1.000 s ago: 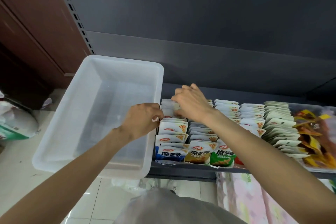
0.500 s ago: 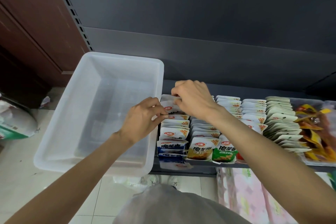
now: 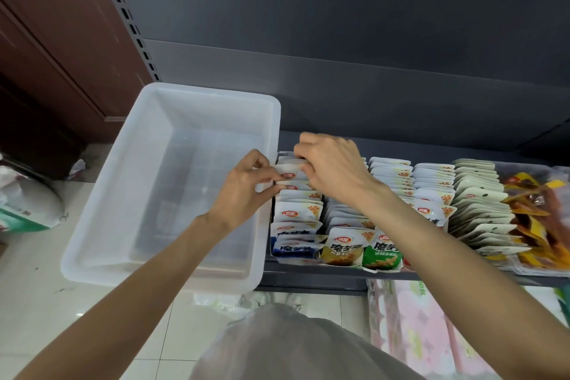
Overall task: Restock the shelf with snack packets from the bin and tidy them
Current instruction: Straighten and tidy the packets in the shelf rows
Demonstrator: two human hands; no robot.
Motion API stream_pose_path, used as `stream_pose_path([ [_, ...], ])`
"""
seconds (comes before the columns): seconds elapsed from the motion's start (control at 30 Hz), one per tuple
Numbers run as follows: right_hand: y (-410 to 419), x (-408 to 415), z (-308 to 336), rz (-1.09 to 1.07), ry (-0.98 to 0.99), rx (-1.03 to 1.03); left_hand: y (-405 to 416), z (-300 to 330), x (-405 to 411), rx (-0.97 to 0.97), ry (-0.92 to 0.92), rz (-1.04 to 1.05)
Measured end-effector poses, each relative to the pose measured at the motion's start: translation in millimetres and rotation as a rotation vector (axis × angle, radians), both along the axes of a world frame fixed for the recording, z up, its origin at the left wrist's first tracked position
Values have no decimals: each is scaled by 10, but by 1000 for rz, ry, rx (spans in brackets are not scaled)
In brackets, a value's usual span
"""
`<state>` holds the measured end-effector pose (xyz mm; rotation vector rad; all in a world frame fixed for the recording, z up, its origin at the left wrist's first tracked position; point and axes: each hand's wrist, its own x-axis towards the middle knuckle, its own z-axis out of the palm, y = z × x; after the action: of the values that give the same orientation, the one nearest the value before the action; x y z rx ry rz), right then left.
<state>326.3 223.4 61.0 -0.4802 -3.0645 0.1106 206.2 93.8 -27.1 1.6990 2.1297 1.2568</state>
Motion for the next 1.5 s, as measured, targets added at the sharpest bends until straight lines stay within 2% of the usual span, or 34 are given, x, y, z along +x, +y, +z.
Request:
stream_pose_path([
  [0.23, 3, 0, 101, -2, 6, 32, 7, 93, 35, -21, -29, -27],
  [0.43, 118, -14, -11, -106, 73, -86, 27, 46, 105, 43, -4, 121],
  [0.6, 285, -82, -58, -72, 20, -144, 153, 148, 96, -63, -218, 249],
  [0.7, 456, -150, 16, -44, -87, -298, 200, 164, 67, -144, -209, 246],
  [0.83, 622, -206, 112, -60, -158, -585, 178, 156, 42, -130, -191, 155],
  [0.97, 639, -288, 20, -46, -78, -431, 146, 130, 3, -81, -142, 65],
  [1.07, 638, -305, 2, -57, -52, -420, 123, 92, -17, -67, -113, 44],
  [1.17, 634, -289, 6, -6, -120, -366, 130, 101, 11, -67, -60, 38],
  [1.27, 594, -270, -42, 36, -194, -315, 141, 127, 28, -61, 76, 59],
  [1.5, 659, -236, -88, 26, -183, -399, 173, 160, -5, 204, 156, 62],
])
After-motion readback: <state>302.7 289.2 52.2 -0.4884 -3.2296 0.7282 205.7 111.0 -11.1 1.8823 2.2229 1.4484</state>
